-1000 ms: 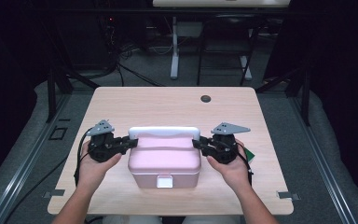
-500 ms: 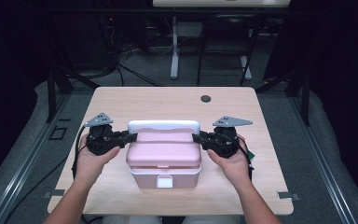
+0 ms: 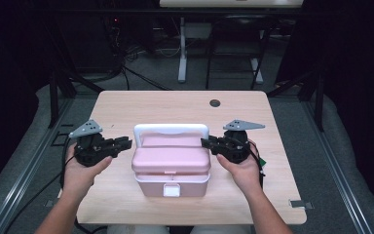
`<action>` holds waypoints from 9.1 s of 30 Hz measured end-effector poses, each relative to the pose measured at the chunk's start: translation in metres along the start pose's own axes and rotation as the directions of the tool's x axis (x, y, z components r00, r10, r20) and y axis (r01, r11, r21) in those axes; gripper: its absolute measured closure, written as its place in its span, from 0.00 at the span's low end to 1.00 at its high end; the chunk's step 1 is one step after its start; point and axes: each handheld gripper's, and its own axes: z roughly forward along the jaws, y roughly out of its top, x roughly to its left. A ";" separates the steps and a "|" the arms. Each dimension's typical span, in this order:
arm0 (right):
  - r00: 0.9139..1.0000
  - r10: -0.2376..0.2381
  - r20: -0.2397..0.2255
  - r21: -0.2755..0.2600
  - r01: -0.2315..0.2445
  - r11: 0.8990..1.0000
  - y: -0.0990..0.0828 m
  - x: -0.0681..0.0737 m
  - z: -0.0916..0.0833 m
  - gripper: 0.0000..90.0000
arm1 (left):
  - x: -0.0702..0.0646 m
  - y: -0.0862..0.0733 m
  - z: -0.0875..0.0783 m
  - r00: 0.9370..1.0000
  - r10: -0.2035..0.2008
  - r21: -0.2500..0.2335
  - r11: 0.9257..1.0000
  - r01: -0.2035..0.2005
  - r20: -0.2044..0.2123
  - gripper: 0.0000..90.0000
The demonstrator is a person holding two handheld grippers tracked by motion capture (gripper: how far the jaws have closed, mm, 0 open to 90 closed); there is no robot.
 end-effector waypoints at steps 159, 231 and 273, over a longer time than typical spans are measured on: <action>0.992 -0.108 -0.065 0.188 0.119 0.975 -0.066 0.033 0.014 1.00 | -0.006 0.054 0.030 0.998 0.050 0.060 0.997 -0.053 0.044 1.00; 0.991 -0.119 -0.054 0.165 0.126 0.978 -0.069 0.034 0.014 1.00 | 0.046 0.051 0.066 0.990 -0.004 0.235 0.971 0.038 -0.144 0.76; 0.999 -0.040 0.032 0.089 0.037 0.995 -0.058 -0.004 -0.019 0.76 | 0.002 0.068 0.060 0.909 0.416 0.503 0.781 -0.370 0.023 0.75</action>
